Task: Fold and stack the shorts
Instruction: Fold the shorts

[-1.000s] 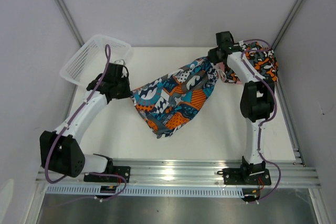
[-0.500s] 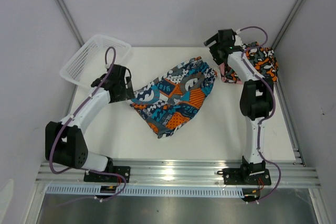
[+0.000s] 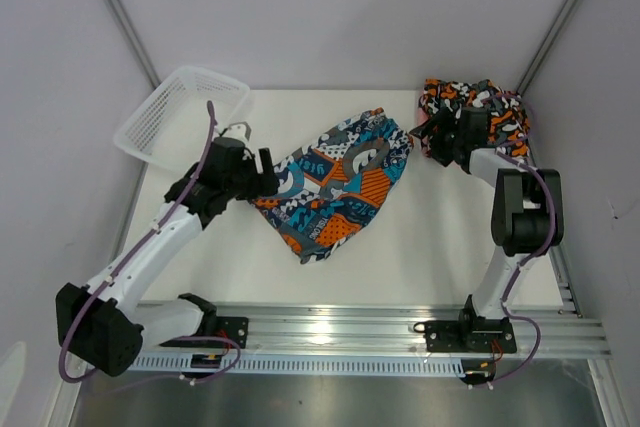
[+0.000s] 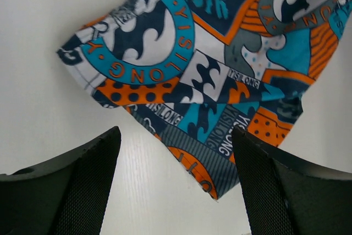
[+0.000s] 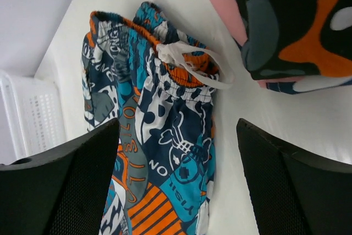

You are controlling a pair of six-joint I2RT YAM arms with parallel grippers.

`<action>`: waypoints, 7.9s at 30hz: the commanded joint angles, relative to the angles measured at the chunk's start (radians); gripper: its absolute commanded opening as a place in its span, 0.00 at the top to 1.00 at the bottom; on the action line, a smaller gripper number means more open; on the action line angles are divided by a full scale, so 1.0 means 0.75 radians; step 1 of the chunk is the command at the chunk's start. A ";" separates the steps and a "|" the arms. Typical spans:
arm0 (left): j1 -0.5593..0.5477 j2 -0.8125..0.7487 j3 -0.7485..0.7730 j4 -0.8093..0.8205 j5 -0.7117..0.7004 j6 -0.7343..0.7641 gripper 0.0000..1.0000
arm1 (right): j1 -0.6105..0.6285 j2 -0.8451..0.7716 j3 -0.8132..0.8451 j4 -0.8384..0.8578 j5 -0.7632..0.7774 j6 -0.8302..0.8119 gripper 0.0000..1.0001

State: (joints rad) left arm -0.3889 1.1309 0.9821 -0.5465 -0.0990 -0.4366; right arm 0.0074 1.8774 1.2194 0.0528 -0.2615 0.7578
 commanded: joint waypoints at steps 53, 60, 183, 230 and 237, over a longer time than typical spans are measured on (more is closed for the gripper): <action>-0.348 0.449 0.138 0.211 0.052 0.028 0.15 | 0.567 -0.957 -0.957 -0.154 0.562 0.206 0.69; -0.549 0.427 0.192 0.317 0.101 0.238 0.13 | 0.684 -1.129 -1.022 -0.324 0.422 0.217 0.15; -0.547 1.103 0.692 0.479 0.234 0.122 0.26 | 0.278 -1.393 -1.407 0.179 0.191 0.714 0.01; -0.752 1.135 0.392 0.561 0.159 0.169 0.28 | 0.270 -0.922 -1.329 0.635 0.473 0.481 0.71; -0.788 0.925 0.280 0.641 0.098 0.206 0.27 | 0.348 -0.965 -1.192 0.378 0.553 0.346 0.90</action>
State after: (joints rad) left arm -0.9524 1.9522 1.2301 -0.1040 0.0158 -0.3260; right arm 0.2420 1.1896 0.2531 0.4328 0.0776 1.0981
